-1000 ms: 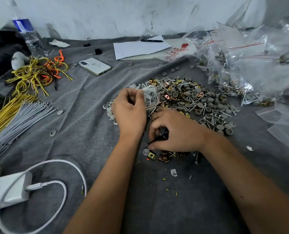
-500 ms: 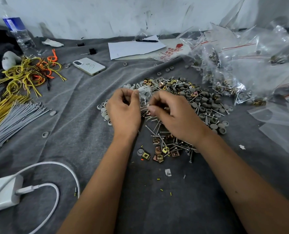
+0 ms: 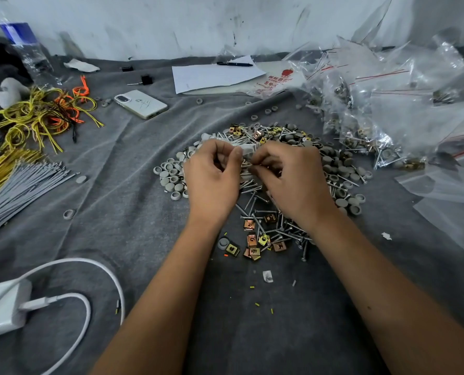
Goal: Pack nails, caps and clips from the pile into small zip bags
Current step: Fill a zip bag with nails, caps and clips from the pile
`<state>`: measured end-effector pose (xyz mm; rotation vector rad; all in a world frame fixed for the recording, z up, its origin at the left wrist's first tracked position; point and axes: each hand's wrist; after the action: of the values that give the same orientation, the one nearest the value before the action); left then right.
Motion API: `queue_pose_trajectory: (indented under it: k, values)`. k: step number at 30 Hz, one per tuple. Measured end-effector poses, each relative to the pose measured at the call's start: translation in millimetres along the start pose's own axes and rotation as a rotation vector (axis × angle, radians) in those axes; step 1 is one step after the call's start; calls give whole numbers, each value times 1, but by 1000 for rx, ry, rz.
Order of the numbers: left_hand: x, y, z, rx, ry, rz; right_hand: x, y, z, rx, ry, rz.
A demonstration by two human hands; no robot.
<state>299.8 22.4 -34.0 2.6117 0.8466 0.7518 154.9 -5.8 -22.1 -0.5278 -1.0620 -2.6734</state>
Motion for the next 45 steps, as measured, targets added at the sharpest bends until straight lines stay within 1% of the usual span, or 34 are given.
queue_pose_trajectory:
  k: [3,7,8,11,13,14,15,19,21,24,25,27,31,33,35,37,41,45]
  values:
    - [1,-1,-2,17,-26,6,-3,-1,1,53,-70,52]
    - [3,1,0,44,-51,-36,-8,-2,2,49,-33,182]
    - [4,2,0,67,-60,-59,-8,-2,2,56,-24,168]
    - [7,6,2,126,-88,-128,-5,-1,5,74,-5,24]
    - [8,7,1,147,-94,-163,-4,0,6,73,-32,-2]
    - [8,7,1,151,-97,-178,-3,1,7,67,-56,18]
    - [8,7,2,154,-97,-191,-4,0,7,49,-80,70]
    - [8,8,3,170,-86,-228,-13,-7,9,-59,-300,396]
    - [7,8,4,169,-84,-230,-16,-9,11,-65,-335,481]
    - [7,7,3,158,-73,-228,-17,-8,13,-64,-331,546]
    - [7,7,3,155,-71,-228,-17,-7,13,-55,-323,545]
    - [8,8,3,153,-70,-224,-15,-7,13,-32,-241,488]
    - [9,7,3,152,-75,-213,-9,-3,16,1,-22,274]
    - [8,7,3,137,-69,-193,-7,-1,14,42,2,143]
    - [7,6,4,105,-45,-149,-5,-1,12,57,-19,58]
    - [4,3,3,53,-13,-98,-4,-1,10,52,-55,26]
    - [-1,-3,-1,-56,59,-33,-4,0,7,47,-68,43]
    - [-2,-3,0,-60,59,-28,-3,-2,6,17,-24,-11]
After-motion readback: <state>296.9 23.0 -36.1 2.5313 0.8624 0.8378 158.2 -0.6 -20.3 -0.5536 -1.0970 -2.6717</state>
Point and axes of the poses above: each hand's wrist, its own y-axis towards the middle knuckle, its own x-axis out of the back of the hand, z = x × y, and after that the axes turned 12 degrees about y, right-handed
